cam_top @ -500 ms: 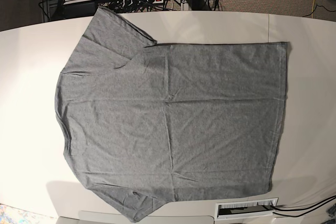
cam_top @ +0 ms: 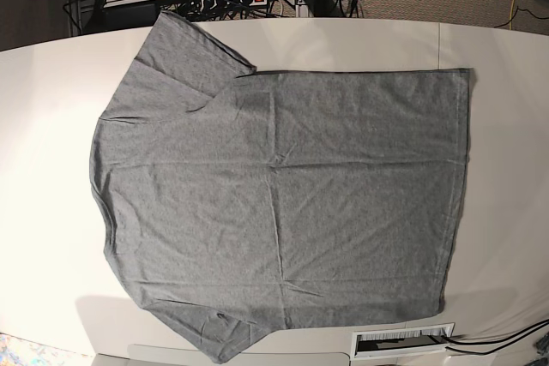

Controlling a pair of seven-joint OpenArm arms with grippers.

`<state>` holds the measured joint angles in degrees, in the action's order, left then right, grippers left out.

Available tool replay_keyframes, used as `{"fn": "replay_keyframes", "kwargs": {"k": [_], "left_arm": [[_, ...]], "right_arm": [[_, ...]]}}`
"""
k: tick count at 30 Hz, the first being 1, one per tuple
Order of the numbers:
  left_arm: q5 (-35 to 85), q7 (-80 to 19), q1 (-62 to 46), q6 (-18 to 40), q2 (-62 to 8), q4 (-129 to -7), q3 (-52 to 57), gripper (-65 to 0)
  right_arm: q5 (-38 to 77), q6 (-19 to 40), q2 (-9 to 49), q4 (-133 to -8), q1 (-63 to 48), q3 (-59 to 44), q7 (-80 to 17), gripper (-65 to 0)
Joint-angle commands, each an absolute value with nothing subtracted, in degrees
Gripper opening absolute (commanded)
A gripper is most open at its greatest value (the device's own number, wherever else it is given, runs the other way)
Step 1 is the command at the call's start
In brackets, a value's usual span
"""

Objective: Fold the T-shirt properly

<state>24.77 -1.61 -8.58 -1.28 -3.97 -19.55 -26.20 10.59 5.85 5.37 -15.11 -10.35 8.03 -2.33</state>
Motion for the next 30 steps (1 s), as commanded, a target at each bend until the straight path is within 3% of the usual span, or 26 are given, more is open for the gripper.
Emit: {"fn": "replay_keyframes", "kwargs": {"k": [1,14,22,30], "left_arm": [[25.1,-1.4,-8.9,-1.5,-3.8,-19.9,-26.3,-65.0],[20.1,0.1,-11.8,-1.5,-3.9,-20.2,-26.3,-65.0],[19.1,0.1,-16.1,-1.5,-5.5,-23.1,-26.3,-65.0],[17.1,0.1,-21.2,-1.5,-9.7,-29.5,-26.3,-65.0]], "right_arm": [[10.6,6.2,5.6,-15.4,-10.8,7.9,-1.9,-65.0],[6.6,6.2,6.6,-15.4,-13.6,7.9,-2.8,-65.0],[6.6,6.3,11.5,-15.6,-16.2,7.9,-3.1,-65.0],[6.5,7.9,16.5,-24.2,-20.7,7.9,-7.1,-65.0]]}}
